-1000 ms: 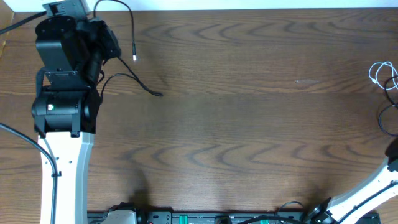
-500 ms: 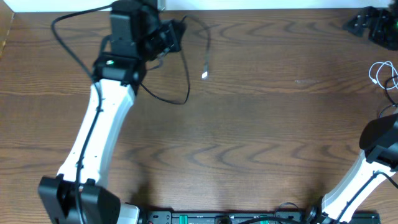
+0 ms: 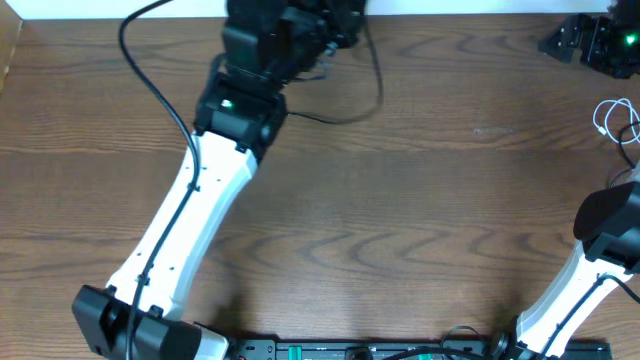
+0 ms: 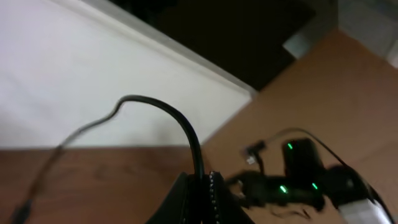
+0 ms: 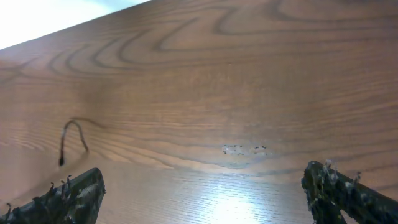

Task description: Untangle cables

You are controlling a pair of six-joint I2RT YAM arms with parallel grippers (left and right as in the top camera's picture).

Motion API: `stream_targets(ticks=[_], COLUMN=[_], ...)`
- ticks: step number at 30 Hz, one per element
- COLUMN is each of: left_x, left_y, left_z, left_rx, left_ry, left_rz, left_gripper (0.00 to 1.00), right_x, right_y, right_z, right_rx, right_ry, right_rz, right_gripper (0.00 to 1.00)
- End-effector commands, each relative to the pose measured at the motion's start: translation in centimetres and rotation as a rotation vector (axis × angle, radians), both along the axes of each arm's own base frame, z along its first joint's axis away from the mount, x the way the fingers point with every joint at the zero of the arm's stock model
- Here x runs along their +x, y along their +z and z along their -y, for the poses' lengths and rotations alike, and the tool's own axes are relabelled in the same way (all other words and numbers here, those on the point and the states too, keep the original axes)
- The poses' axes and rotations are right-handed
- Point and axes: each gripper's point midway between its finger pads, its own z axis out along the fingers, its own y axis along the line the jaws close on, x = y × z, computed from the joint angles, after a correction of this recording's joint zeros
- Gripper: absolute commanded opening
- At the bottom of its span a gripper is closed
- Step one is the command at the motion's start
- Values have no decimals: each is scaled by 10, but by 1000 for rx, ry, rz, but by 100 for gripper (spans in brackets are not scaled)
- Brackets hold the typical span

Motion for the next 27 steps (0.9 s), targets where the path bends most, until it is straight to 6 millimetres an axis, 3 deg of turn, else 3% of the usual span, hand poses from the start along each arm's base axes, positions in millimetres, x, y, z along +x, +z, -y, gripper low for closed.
stream_targets(ticks=[1,3,5,8,9,13,20,26,27], left_x=[-3,-1,-2,-13,-22,-39,-55,-62,-63], left_y=[-14,-40,-83,-126,-149,-191,-272,-307,-308], left_z=[-7,-17,-39,-64,-78,-101,-108,-98,-95], left_rx=[39,126,261,409,497,646,790,802,803], left_ry=[23,55,123,198,231,274,233,153,125], left_rz=[-83,-148,-272,-410,-486,-624,-854,-962,-960], left_gripper=[7,7,8,7,8,7,7,8,16], right_x=[-2,-3,-2,-3,-3,-5,-15,-20,-21], right_y=[9,8,6,1,-4,-17,-49,-59,-61], right_z=[-4,-6,-11,-18,-27,-51,-110,-139,-147], right_rx=[-14,-14,-11,-5,-1,0,-11,-20,-21], right_ry=[32,38,47,62,82,152,306,367,385], right_rz=[30,27,20,5,-8,-37,-114,-137,-139], right_gripper=[99,99,99,99,99,99,99,98,98])
